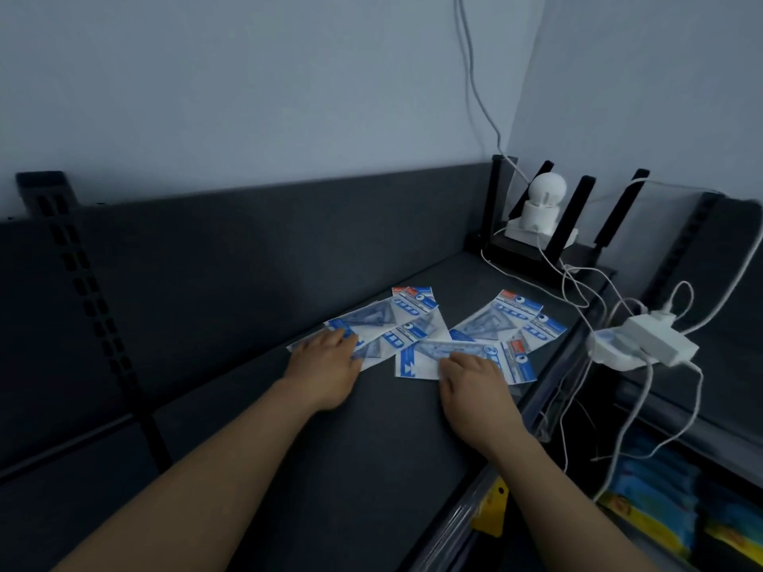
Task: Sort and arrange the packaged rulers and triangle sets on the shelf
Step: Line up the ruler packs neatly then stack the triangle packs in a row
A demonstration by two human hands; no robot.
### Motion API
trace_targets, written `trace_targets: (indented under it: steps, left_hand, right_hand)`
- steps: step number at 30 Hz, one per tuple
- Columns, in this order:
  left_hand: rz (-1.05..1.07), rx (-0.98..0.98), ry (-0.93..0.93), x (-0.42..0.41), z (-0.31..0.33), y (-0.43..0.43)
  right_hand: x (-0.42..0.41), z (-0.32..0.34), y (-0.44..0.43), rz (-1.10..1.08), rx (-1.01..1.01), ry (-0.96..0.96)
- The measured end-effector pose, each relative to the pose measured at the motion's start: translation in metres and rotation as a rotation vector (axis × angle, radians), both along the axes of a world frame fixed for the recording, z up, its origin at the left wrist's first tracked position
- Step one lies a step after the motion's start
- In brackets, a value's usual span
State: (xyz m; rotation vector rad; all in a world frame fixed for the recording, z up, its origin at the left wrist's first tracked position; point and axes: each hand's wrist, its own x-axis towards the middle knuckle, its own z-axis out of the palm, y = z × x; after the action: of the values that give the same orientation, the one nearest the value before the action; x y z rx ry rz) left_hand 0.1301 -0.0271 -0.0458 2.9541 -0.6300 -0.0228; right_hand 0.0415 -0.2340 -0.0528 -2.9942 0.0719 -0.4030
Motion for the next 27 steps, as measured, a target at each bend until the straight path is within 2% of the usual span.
trace_targets:
  steps: [2,5,8,10,12,15,19,24,27]
  left_hand:
    - [0.028,0.014,-0.114,-0.006,0.001,0.003]
    - [0.103,-0.031,-0.26,-0.017,0.008,0.007]
    - [0.217,-0.133,-0.134,-0.015,0.013,0.011]
    - [0.299,-0.076,0.048,-0.012,0.018,0.01]
    - [0.334,-0.077,0.147,-0.011,0.024,0.007]
    - [0.355,-0.186,0.254,-0.009,0.031,0.012]
    - [0.368,-0.382,0.432,-0.013,0.032,0.023]
    - [0.345,-0.674,0.396,-0.02,0.035,0.03]
    - [0.38,-0.887,0.406,-0.023,0.04,0.031]
  right_hand:
    - [-0.006,-0.001,0.0,0.105,-0.016,-0.047]
    - [-0.009,0.002,-0.001,0.212,0.128,-0.08]
    - [-0.006,0.003,-0.005,0.118,0.18,-0.044]
    - [-0.003,0.002,-0.007,0.052,0.143,0.063]
    - [-0.001,0.002,-0.007,0.058,0.138,0.098]
    - [-0.002,0.009,-0.007,0.078,0.191,0.093]
    - [-0.003,0.02,-0.006,0.025,0.238,0.216]
    - [0.001,0.033,-0.003,-0.041,0.353,0.282]
    - [0.013,0.041,-0.006,-0.09,0.459,0.246]
